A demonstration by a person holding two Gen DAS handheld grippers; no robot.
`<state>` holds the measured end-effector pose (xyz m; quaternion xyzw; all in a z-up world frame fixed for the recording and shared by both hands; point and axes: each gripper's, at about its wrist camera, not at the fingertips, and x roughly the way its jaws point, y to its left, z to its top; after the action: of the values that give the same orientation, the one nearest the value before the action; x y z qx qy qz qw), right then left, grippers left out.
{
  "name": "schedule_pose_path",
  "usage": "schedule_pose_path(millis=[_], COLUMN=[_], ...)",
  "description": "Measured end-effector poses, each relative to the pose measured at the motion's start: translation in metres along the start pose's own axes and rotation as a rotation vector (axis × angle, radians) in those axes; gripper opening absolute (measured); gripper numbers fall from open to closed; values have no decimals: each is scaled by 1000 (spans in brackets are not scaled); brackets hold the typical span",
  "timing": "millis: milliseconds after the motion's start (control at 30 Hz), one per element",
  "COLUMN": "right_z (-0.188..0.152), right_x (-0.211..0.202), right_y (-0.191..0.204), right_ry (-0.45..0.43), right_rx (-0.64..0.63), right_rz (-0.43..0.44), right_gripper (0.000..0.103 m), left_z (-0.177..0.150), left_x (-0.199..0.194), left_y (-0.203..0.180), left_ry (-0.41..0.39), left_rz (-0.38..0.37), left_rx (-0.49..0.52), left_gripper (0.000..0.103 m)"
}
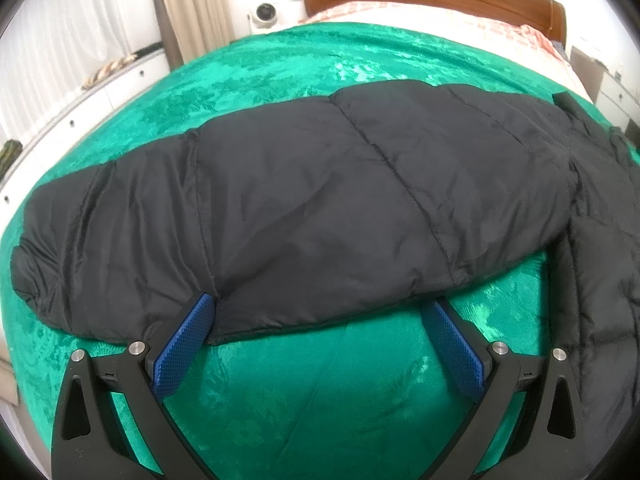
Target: Fold large clothes
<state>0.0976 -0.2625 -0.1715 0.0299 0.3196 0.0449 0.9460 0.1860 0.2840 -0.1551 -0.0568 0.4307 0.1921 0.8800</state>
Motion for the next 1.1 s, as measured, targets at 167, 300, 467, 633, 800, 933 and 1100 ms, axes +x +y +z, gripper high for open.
schedule_pose_path(millis=[167,300,467,633,800,933,1100], right_z=[22,4,-10,-12,34,125,279], right_x=[-63,-92,-84,-36,-14,-31,-44], right_y=[-89,-203,-324,-404,-430,-395,-276], right_ry=[-98,-116,-180,-202,-171,-232,-343], right_rx=[305,677,1032,1270,1189,943,517], right_rz=[11,-49,-33,-22,-191,-206,-72], right_gripper=[102,102,102,82,22,18,18], left_z=[-14,-27,-37,-42,-53,-60,-60], left_x=[-37,-93,-141,-131,-111,-103,-101], left_y=[5,5,0,5,22,25,19], left_ry=[16,-97,-222,-203,-198,-216,-232], left_rz=[-88,-145,-237,-210,-154,-124,-134], left_rx=[-20,-34,-60,-107,-150,-121,-95], left_gripper=[103,103,103,103,103,103,103])
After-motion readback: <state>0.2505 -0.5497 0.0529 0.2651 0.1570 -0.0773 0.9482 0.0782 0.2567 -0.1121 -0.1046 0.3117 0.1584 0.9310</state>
